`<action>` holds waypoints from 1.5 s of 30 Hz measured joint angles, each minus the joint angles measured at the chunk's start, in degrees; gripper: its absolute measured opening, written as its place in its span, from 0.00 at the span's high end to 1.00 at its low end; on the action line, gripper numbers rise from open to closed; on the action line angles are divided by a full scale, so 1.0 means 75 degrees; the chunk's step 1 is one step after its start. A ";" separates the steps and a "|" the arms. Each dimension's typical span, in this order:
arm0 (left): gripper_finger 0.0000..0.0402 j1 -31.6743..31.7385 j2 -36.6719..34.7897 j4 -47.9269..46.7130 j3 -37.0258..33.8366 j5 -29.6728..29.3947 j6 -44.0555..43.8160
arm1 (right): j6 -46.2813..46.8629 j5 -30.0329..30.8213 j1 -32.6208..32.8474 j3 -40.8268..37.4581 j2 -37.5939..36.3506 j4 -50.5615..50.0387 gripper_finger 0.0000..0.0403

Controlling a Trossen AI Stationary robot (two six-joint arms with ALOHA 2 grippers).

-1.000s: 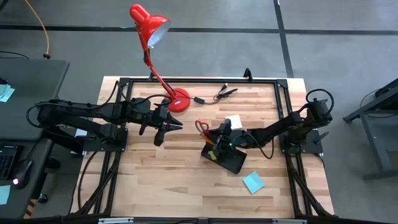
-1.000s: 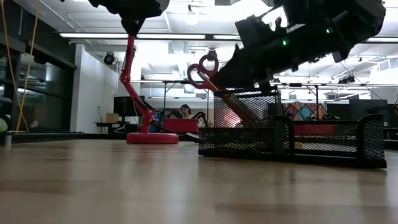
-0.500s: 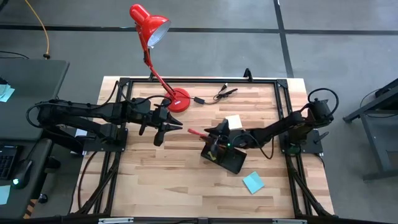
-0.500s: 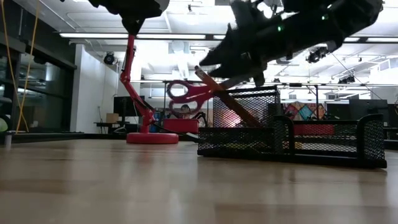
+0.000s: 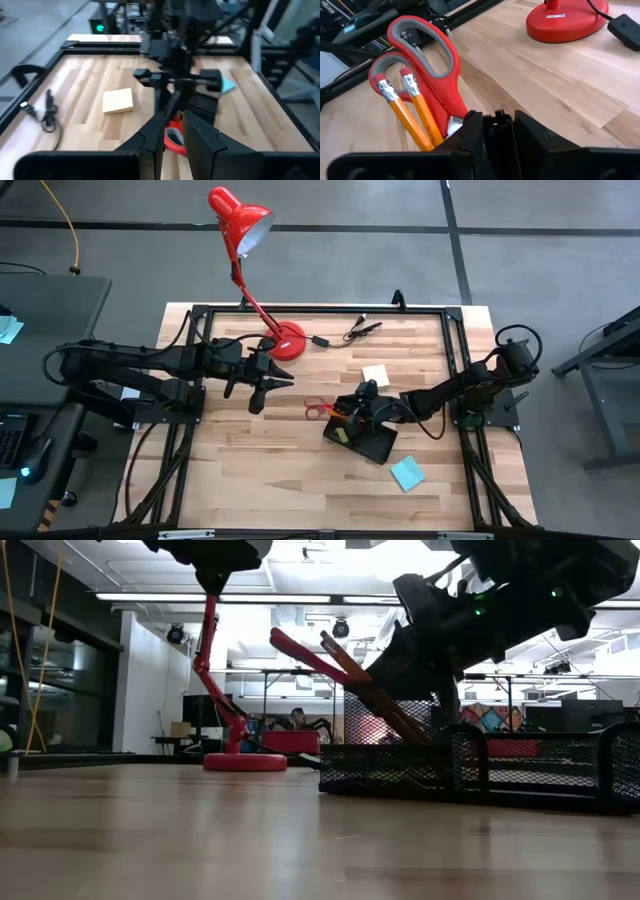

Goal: Pick and place office supplies into organizer
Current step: Put the red scissors into the black desk organizer

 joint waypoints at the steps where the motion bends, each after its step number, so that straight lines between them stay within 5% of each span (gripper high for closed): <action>1: 0.86 0.0001 0.0003 0.0060 0.0000 -0.0122 -0.0142 | -0.0007 -0.0004 -0.0014 -0.0003 0.0000 -0.0009 0.81; 9: 0.86 -0.0006 0.0291 -0.0754 0.0032 0.1271 0.0109 | 0.0010 -0.0106 -0.0171 -0.0014 0.0015 -0.0085 0.75; 15: 0.86 -0.0003 0.0980 -0.2550 0.0023 0.1087 0.0162 | -0.0045 -0.0126 -0.0166 -0.0017 0.0020 -0.0062 0.76; 24: 0.86 -0.0006 0.2509 -0.0219 0.0041 0.2108 0.0364 | -0.0025 -0.0152 -0.0169 -0.0023 0.0023 -0.0065 0.76; 34: 0.86 -0.0006 0.3562 -0.0239 0.0778 0.1737 0.0831 | -0.0022 -0.0149 -0.0169 -0.0029 0.0029 -0.0030 0.77; 40: 0.99 -0.0005 0.3573 -0.0247 0.1415 0.1346 0.1174 | -0.0005 -0.0146 -0.0169 -0.0029 0.0032 -0.0011 0.75; 45: 0.96 -0.0006 0.3567 -0.0321 0.1758 0.1448 0.1429 | -0.0173 -0.0170 -0.0163 -0.0044 -0.0024 0.0281 0.71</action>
